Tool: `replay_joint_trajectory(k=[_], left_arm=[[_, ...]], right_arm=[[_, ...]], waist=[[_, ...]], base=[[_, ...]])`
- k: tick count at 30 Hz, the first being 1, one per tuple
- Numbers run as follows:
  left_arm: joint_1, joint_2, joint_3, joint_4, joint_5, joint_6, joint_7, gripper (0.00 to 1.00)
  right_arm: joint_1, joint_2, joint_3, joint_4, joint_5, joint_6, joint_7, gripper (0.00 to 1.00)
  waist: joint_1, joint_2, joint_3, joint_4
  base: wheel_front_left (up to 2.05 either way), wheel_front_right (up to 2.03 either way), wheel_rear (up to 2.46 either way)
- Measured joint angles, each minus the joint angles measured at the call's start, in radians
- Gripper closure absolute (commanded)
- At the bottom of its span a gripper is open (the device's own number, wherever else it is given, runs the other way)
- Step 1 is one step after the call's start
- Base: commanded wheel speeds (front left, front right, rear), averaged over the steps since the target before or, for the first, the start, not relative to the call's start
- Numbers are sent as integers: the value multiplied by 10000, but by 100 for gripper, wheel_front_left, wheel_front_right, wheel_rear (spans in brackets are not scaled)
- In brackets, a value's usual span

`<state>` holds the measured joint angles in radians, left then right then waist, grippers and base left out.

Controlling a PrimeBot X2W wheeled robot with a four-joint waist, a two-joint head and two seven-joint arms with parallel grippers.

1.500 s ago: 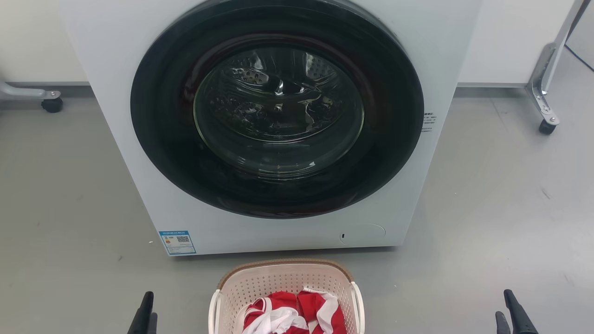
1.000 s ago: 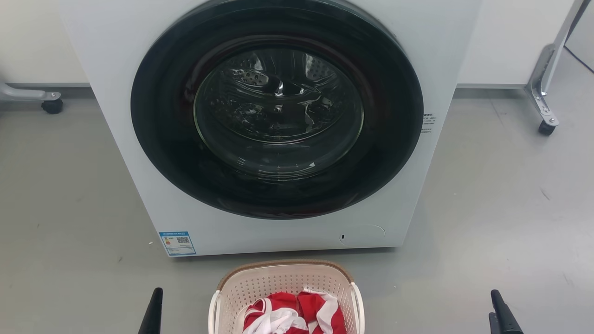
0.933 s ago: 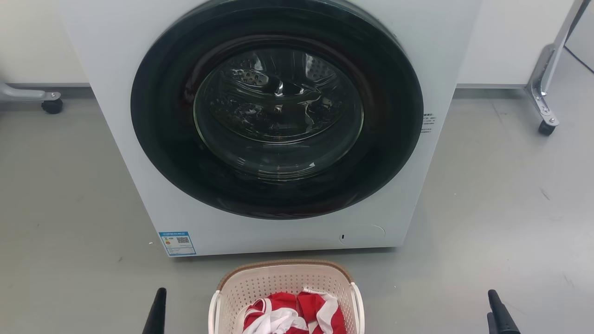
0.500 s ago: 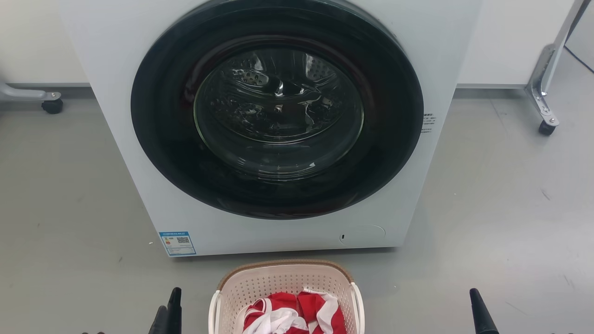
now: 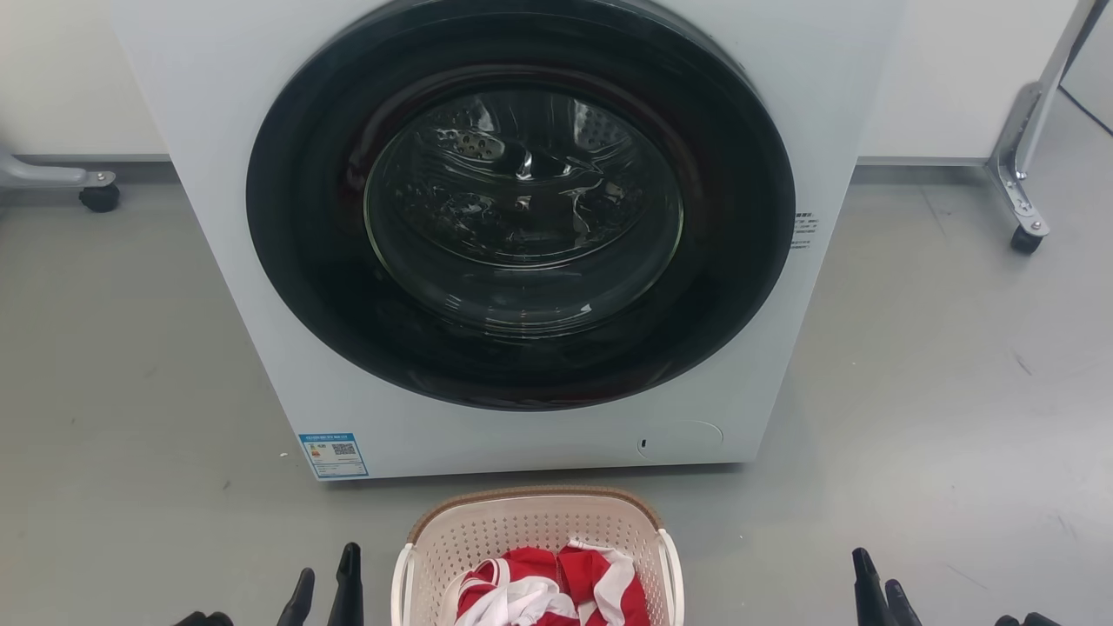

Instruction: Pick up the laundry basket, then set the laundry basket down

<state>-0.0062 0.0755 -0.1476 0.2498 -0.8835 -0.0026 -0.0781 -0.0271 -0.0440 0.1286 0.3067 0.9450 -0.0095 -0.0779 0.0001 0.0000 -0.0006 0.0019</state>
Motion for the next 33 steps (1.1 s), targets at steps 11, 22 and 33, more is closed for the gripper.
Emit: replay_joint_trajectory(k=[11,22,33], left_arm=[[159,115,-336,-102,1701,297,-401,0],[356,151,-662,-222,3206,516,-754,0],[531,173,-976,-316,4755,754,-1183,0]], right_arm=[[178,-10,393,-65,-1542,-270,-393,0],[216,-12,732,-115,-2901,-525,-773,0],[407,-12,1122,-161,-4406,-780,-1177,0]], waist=[[0,0,3,-3],[0,0,14,-1],[0,0,51,-15]], base=[[0,0,0],[0,0,0],[0,0,0]])
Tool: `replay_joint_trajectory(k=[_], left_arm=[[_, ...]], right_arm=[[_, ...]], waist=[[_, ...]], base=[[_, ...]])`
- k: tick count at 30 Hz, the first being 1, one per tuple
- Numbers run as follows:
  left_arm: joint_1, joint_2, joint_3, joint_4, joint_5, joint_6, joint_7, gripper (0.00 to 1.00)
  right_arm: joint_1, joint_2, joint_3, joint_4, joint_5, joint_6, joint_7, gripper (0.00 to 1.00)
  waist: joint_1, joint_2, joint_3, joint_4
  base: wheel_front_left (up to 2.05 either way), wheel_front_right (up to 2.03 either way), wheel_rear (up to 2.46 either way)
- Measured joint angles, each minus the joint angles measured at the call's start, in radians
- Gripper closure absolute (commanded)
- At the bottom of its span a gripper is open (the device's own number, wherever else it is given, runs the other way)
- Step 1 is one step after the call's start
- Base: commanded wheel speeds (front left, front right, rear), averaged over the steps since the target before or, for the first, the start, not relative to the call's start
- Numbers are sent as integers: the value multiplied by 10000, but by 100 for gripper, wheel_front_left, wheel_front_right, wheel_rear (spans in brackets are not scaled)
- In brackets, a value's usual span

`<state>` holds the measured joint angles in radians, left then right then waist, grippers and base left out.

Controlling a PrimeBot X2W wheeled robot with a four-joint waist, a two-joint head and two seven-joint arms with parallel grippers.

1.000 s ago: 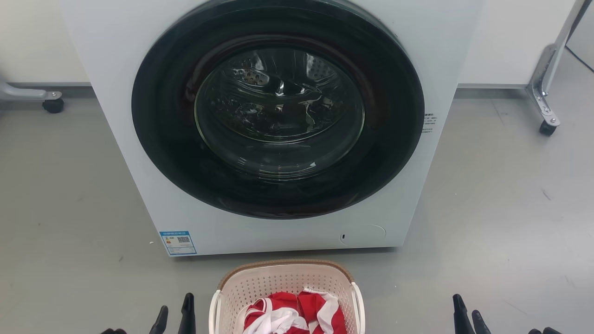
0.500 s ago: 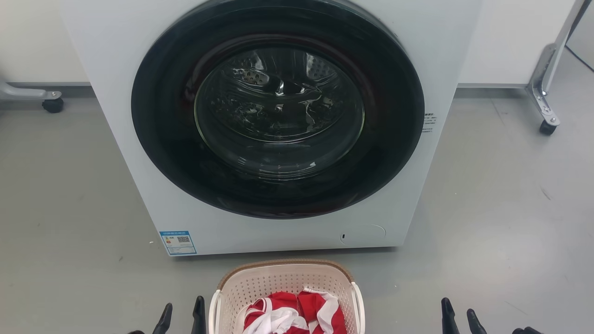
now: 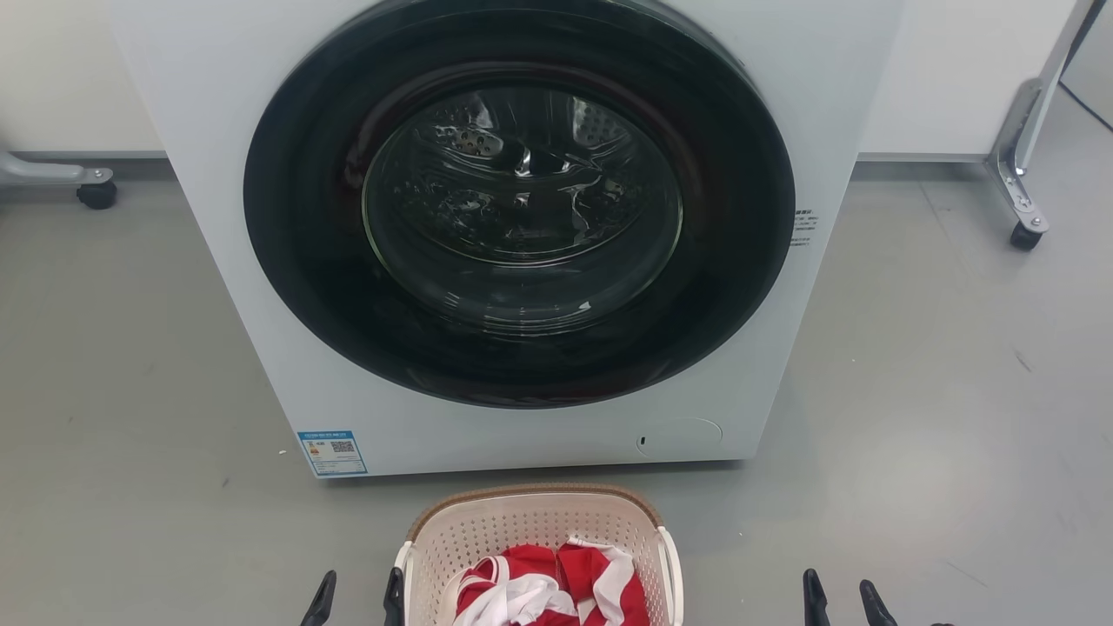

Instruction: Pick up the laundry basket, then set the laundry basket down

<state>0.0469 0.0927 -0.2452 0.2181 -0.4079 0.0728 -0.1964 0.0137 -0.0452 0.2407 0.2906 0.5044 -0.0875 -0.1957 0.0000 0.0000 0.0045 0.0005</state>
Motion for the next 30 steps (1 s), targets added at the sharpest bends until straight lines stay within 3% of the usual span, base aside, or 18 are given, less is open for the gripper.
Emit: replay_joint_trajectory(k=[15,30], left_arm=[[225,29,-384,-142,2196,326,-531,0],[225,2,-259,-130,2209,313,-531,0]], right_arm=[[33,-4,587,-138,-2002,-282,-535,0],[161,-6,558,-140,-2004,-272,-535,0]], waist=[[0,0,42,-19],[0,0,95,-28]], base=[[0,0,0],[0,0,0]])
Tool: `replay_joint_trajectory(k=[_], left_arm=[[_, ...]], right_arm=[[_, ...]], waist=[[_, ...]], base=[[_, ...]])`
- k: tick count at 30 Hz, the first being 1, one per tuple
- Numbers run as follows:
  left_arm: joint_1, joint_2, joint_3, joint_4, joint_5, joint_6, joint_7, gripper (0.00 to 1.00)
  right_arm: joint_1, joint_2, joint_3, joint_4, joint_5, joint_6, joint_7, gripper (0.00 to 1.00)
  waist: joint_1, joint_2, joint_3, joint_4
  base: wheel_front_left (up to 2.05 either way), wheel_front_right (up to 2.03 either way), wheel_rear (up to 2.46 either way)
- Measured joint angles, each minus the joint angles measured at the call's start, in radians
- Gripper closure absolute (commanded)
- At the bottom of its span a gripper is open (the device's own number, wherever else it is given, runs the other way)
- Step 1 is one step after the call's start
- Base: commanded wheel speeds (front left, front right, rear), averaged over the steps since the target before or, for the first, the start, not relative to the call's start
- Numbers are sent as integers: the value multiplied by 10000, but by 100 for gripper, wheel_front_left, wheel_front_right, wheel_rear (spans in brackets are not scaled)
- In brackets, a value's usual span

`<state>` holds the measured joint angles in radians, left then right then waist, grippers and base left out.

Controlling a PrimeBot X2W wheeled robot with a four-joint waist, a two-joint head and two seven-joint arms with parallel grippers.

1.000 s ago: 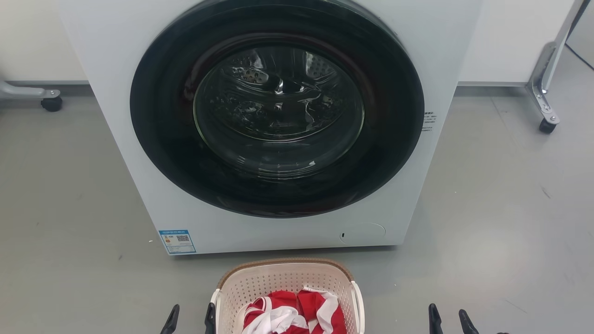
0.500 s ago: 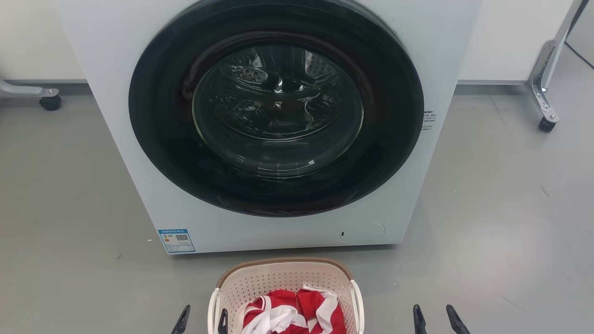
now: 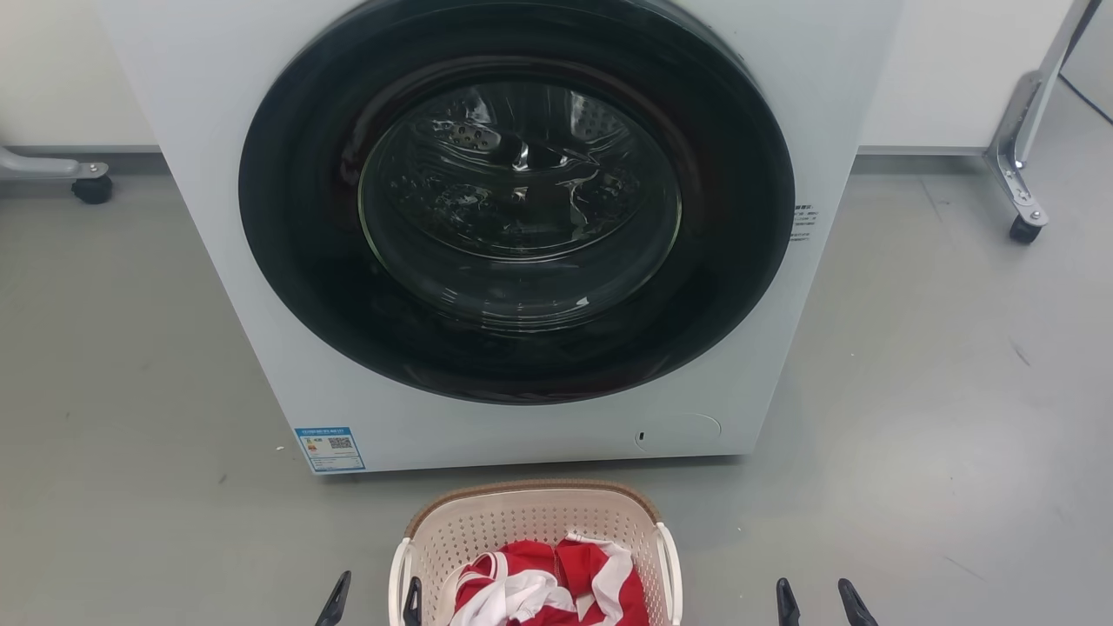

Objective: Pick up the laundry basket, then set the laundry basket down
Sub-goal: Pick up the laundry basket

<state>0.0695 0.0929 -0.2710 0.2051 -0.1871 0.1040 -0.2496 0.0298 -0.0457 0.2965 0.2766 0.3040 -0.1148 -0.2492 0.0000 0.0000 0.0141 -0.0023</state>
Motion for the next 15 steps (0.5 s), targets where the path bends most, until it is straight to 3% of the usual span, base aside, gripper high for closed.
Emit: replay_joint_trajectory(k=[15], left_arm=[[5,-38,84,13,58,-86,0,0]], right_arm=[[3,0,-13,-2,-58,17,0,0]], waist=[[0,0,50,-16]], base=[[0,0,0]])
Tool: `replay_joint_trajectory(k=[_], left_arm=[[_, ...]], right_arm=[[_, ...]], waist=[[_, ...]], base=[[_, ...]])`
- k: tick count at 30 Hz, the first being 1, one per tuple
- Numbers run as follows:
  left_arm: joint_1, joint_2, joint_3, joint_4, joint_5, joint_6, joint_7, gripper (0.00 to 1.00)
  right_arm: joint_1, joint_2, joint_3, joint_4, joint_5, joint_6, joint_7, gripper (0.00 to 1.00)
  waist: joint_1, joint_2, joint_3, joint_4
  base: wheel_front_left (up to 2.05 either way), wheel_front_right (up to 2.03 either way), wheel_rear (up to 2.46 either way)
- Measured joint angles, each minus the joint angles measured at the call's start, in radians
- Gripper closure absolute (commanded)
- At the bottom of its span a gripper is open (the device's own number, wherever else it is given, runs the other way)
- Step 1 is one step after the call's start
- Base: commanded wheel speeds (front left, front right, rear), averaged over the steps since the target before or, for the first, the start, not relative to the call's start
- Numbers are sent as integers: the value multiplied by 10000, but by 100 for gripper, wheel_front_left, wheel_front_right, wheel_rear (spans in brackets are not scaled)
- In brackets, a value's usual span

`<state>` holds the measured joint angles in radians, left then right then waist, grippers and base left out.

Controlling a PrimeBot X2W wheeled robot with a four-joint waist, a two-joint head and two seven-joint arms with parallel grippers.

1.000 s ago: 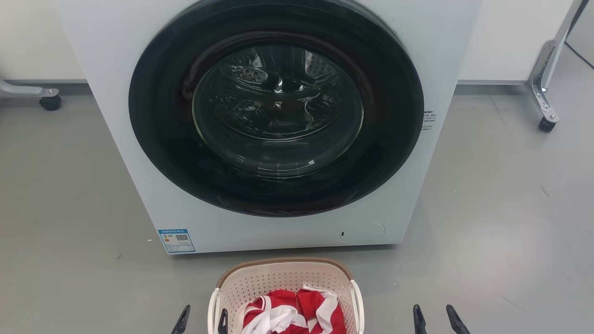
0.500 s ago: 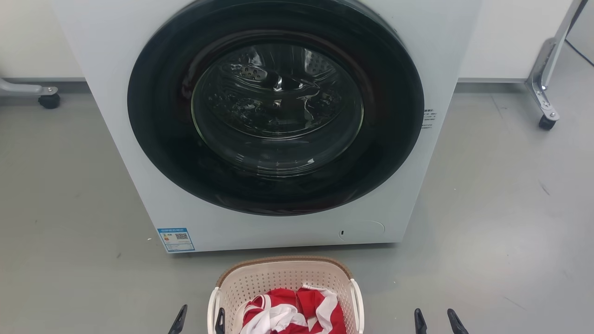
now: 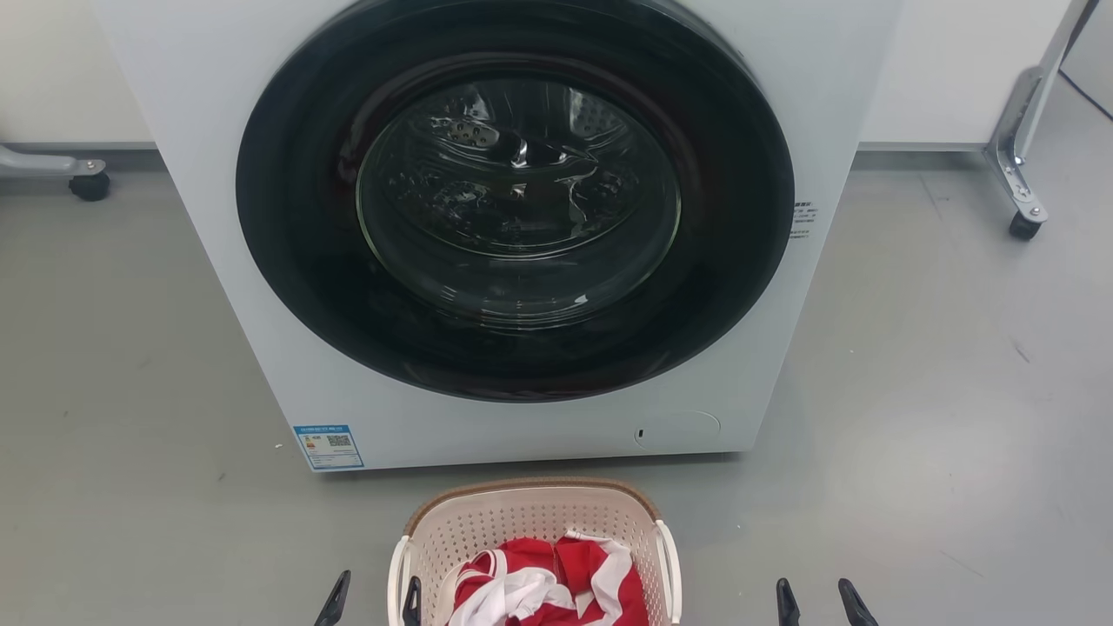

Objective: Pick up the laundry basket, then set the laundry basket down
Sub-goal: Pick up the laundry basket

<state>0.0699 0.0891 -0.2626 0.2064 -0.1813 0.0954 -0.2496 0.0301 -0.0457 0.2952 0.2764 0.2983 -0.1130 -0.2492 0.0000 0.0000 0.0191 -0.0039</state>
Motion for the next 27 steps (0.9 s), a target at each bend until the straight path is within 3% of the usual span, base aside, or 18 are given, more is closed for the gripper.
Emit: replay_joint_trajectory(k=[16,27], left_arm=[[-13,-59,144,-21,40,-79,0,0],[-582,-134,226,69,54,-159,0,0]], right_arm=[[-81,2,42,-84,0,79,0,0],[-1007,0,23,-46,-36,238,-2,0]], waist=[[0,0,497,-44],[0,0,1330,-126]], base=[[0,0,0],[0,0,0]])
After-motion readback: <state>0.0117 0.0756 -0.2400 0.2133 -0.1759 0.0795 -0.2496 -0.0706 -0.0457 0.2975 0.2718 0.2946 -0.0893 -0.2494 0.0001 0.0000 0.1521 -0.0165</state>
